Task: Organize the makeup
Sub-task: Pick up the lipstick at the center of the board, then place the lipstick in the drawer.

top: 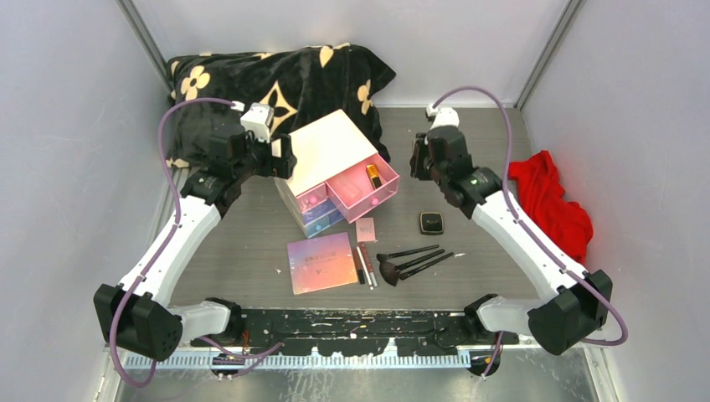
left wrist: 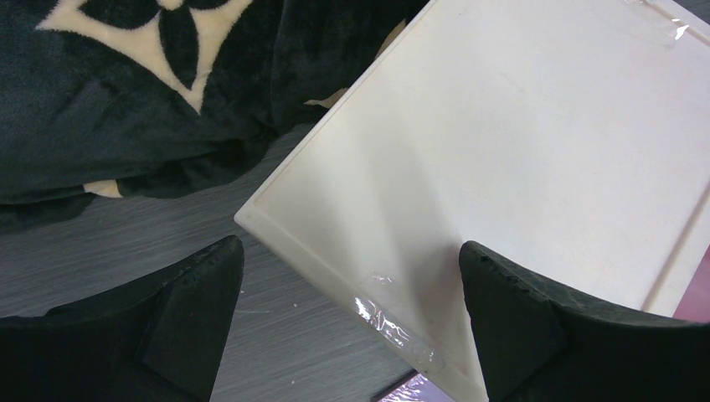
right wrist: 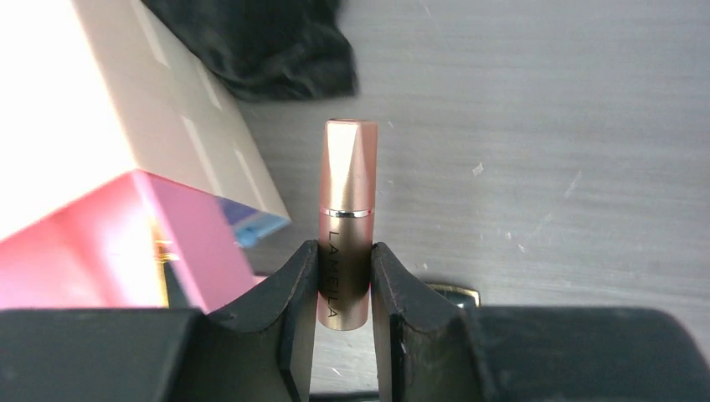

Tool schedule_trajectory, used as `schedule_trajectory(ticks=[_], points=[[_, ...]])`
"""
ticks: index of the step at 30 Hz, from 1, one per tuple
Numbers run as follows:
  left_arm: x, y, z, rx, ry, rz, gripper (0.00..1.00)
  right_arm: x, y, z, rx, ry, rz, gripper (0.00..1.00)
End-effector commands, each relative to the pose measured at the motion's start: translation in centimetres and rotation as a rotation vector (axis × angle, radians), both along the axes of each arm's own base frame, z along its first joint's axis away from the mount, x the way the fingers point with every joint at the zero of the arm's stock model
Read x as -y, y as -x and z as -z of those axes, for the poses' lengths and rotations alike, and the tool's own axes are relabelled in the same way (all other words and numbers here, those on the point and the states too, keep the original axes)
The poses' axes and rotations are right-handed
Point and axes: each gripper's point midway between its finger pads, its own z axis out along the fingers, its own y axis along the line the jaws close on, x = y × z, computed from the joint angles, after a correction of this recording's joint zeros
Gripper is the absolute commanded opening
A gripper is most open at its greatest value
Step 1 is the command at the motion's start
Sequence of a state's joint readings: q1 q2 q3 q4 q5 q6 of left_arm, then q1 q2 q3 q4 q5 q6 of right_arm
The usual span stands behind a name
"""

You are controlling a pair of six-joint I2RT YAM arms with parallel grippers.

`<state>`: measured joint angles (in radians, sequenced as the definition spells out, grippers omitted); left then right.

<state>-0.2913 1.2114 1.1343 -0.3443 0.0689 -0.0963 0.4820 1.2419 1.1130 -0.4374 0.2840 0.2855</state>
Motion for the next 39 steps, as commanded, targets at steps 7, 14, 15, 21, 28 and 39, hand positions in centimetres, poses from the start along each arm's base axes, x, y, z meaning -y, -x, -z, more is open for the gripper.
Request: schedule_trajectory(ticks=[7, 14, 15, 21, 28, 39], points=[[-0.3, -0.3, -1.3, 0.049, 0.007, -0.008, 1.0, -5.5, 1.0, -8.5, 0.044, -0.153, -0.301, 0.01], [-0.3, -0.4, -1.4, 0.052, 0.008, -0.008, 1.0, -9.3, 4.7, -7.8, -0.069, -0.276, -0.528, 0.01], [-0.2, -0.3, -1.5, 0.053, 0.007, -0.007, 1.0, -9.4, 5.2, -8.1, -0.07, -0.29, -0.538, 0.01], [-0.1, -0.4, -1.6, 0.055, 0.017, -0.004, 1.0, -8.8, 6.8, -9.3, -0.065, -0.308, -0.543, 0.01], [-0.2, -0.1, -1.7, 0.061, 0.019, -0.007, 1.0, -9.0, 6.7, -8.4, -0.085, -0.308, -0.547, 0.14], [-0.5, -0.2, -1.5, 0.062, -0.002, -0.012, 1.0, -10.9, 5.3, -6.2, -0.126, -0.316, -0.571, 0.19]])
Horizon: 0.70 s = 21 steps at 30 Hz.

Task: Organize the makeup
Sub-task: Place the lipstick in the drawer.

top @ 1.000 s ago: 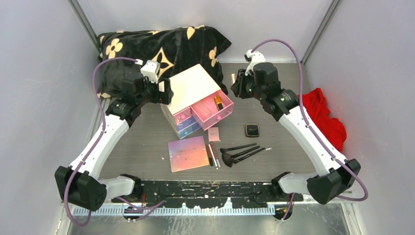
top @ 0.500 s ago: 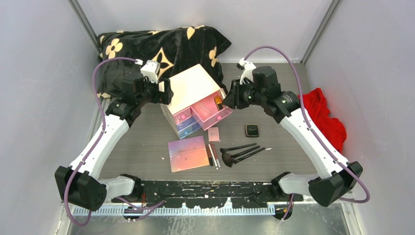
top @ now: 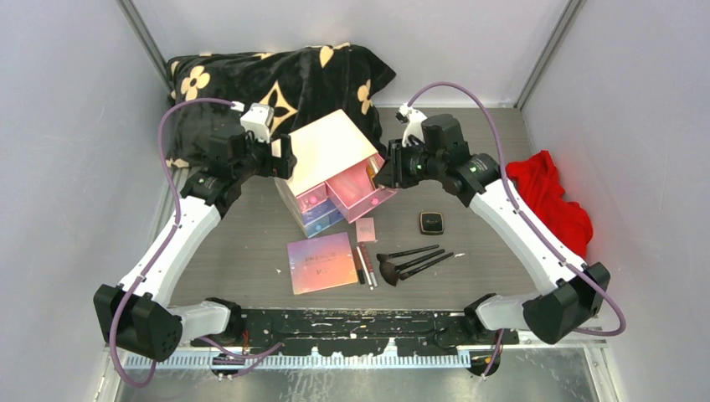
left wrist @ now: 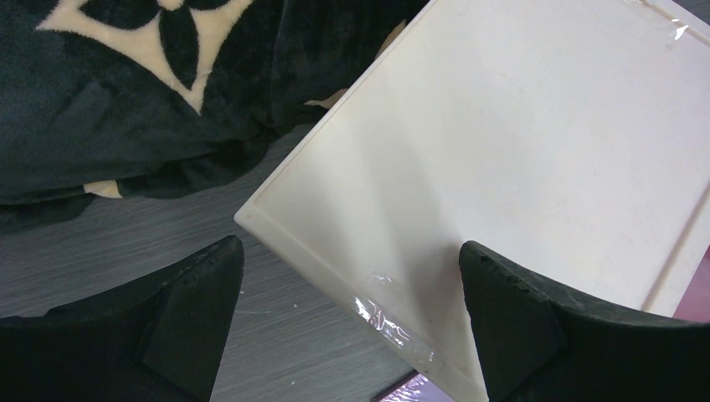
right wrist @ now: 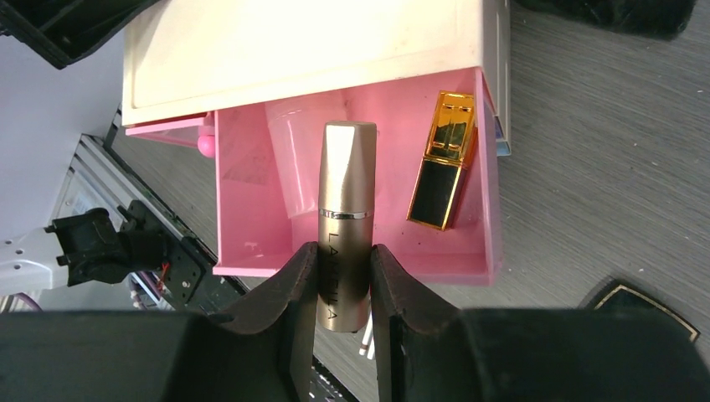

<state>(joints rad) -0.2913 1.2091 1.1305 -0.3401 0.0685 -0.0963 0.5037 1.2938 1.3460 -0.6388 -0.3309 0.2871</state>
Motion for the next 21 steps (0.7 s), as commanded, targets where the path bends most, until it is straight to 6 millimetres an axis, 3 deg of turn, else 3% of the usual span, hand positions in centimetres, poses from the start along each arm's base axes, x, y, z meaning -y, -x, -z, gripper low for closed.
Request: schedule_trajectory(ticks=[1, 5, 11, 21], points=[[-0.5, -0.3, -1.6, 0.062, -0.004, -0.015, 1.0, -1.4, -0.9, -1.0, 0.042, -0.041, -0.026, 0.2], [-0.5, -0.3, -1.6, 0.063, -0.005, -0.014, 1.0, -1.2, -1.3, -0.6, 0.041, -0.031, -0.008, 0.32], [-0.5, -0.3, -1.6, 0.065, -0.005, -0.013, 1.0, -0.9, -1.7, -0.2, 0.045, -0.013, 0.017, 0.41], [-0.8, -0.2, -1.6, 0.063, -0.009, -0.018, 1.0, -0.7, -2.5, -0.5, 0.072, -0.008, 0.046, 0.43]])
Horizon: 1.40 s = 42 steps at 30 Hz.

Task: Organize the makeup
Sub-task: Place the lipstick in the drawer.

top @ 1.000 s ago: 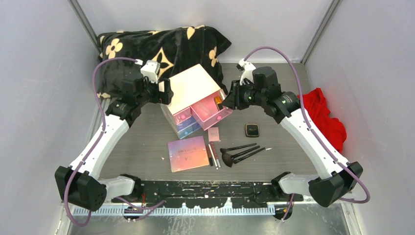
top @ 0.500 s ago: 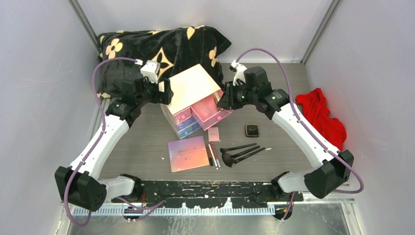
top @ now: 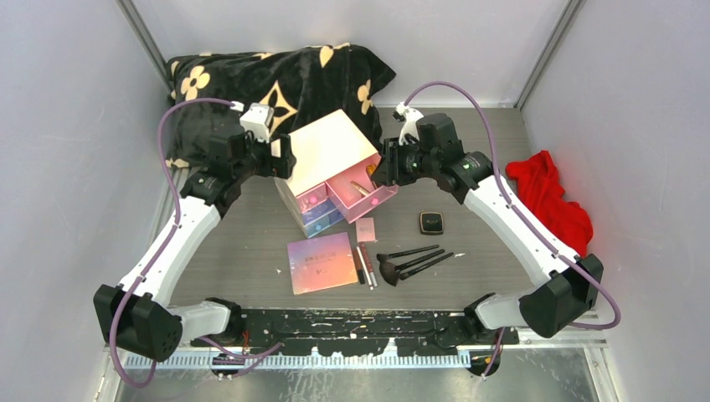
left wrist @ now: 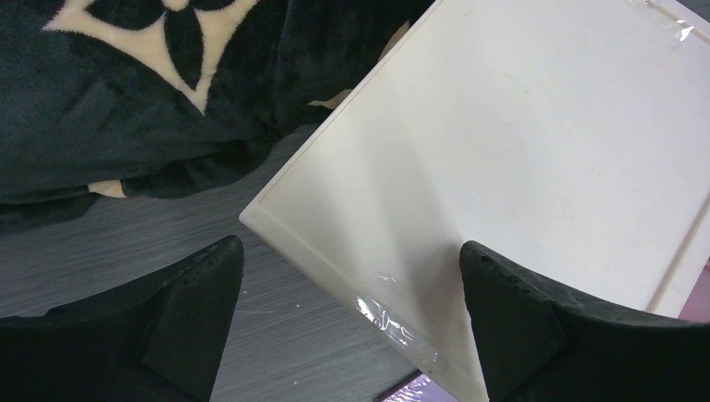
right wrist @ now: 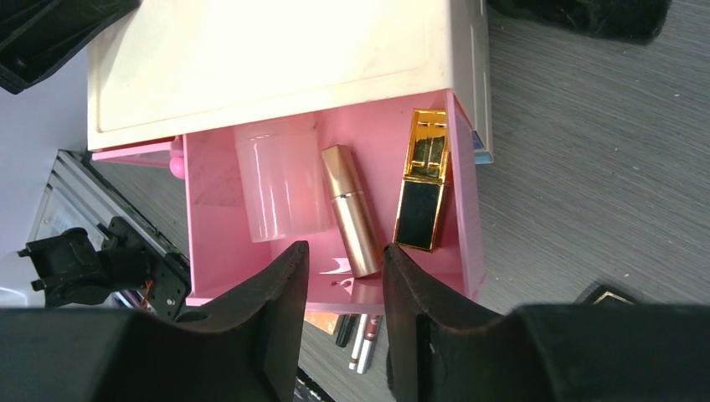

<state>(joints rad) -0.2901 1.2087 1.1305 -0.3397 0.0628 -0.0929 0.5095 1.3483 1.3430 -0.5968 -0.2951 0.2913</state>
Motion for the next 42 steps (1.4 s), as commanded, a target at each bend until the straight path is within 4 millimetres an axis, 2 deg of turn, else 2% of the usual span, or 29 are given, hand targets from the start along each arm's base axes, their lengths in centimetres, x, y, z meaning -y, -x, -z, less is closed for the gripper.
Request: schedule_trajectory(ticks=[1, 8, 11, 20, 25, 30, 35, 42], points=[[-0.7, -0.2, -1.5, 0.06, -0.003, -0.014, 1.0, 0.0, -0.8, -2.4, 0.095, -0.033, 0.026, 0.43], [-0.5, -0.3, -1.3, 0.051, 0.006, -0.01, 1.0, 1.8, 0.0, -6.0, 0.241, -0.051, 0.067, 0.39], [-0.4, -0.3, -1.2, 0.048, 0.01, -0.01, 1.0, 2.5, 0.5, -6.4, 0.285, -0.045, 0.069, 0.37], [-0.4, -0.4, -0.9, 0.036, 0.008, -0.011, 1.0, 4.1, 3.4, -2.6, 0.25, -0.006, 0.057, 0.32], [-0.3, -0.5, -0.7, 0.032, 0.012, -0.012, 1.0, 3.8, 4.3, -0.5, 0.199, -0.019, 0.031, 0.3], [-0.4, -0.5, -0.6, 0.031, 0.002, -0.016, 1.0, 3.1, 3.8, 0.1, 0.198, -0.043, 0.025, 0.3], [-0.5, -0.5, -0.5, 0.028, 0.001, -0.018, 1.0, 2.4, 2.7, -0.2, 0.217, -0.063, 0.024, 0.3], [-0.4, -0.6, -0.5, 0.027, 0.0, -0.014, 1.0, 1.0, 1.5, 1.2, 0.186, -0.074, -0.002, 0.29]])
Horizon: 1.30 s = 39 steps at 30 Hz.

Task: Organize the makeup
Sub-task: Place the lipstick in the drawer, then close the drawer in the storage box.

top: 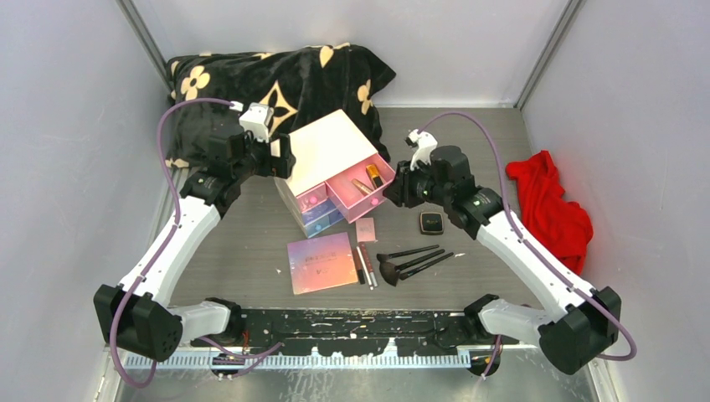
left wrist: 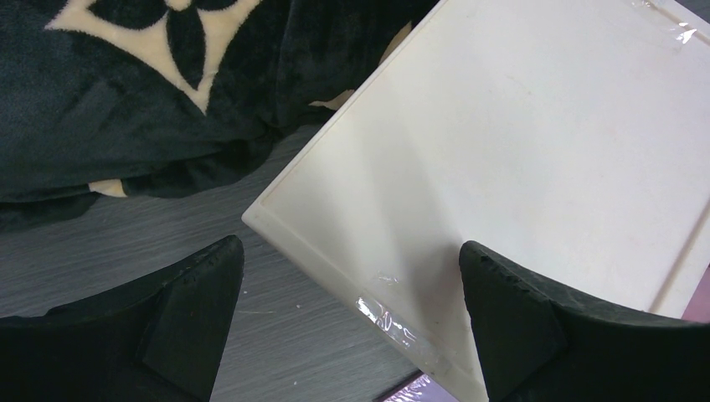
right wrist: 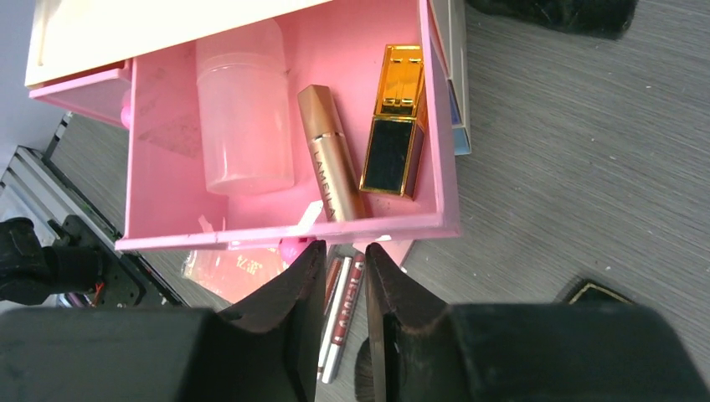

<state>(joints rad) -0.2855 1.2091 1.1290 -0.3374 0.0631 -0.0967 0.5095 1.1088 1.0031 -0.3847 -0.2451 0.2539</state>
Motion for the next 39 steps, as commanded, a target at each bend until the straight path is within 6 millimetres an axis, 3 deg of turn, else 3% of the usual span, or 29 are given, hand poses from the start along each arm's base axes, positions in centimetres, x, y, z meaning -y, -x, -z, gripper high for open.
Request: schedule_trajectory(ticks=[1, 23, 26, 29, 36, 38, 39], points=[[-0.3, -0.6, -0.4, 0.025, -0.005, -0.009, 1.0, -1.8, -1.2, -1.6, 0.054, -0.067, -0.035, 0.29], [0.5, -0.7, 0.9, -0.006, 0.012, 0.02, 1.0, -5.8, -4.0, -4.9, 0.138, -0.146, -0.102, 0.28], [0.5, -1.0, 1.2, -0.017, 0.017, 0.008, 0.93, -6.0, -4.2, -5.3, 0.145, -0.15, -0.105, 0.28], [0.9, -1.5, 2.2, -0.063, 0.021, 0.017, 0.75, -6.1, -4.2, -5.4, 0.147, -0.153, -0.109, 0.28], [1.2, -1.6, 2.6, -0.068, 0.071, 0.002, 0.75, -5.4, -3.6, -5.2, 0.148, -0.143, -0.096, 0.28], [1.5, -1.5, 3.0, -0.085, 0.085, 0.01, 0.65, -5.3, -3.6, -5.2, 0.15, -0.139, -0.091, 0.28], [1.7, -1.3, 3.4, -0.097, 0.092, 0.019, 0.47, -5.3, -3.6, -5.2, 0.151, -0.137, -0.09, 0.28]])
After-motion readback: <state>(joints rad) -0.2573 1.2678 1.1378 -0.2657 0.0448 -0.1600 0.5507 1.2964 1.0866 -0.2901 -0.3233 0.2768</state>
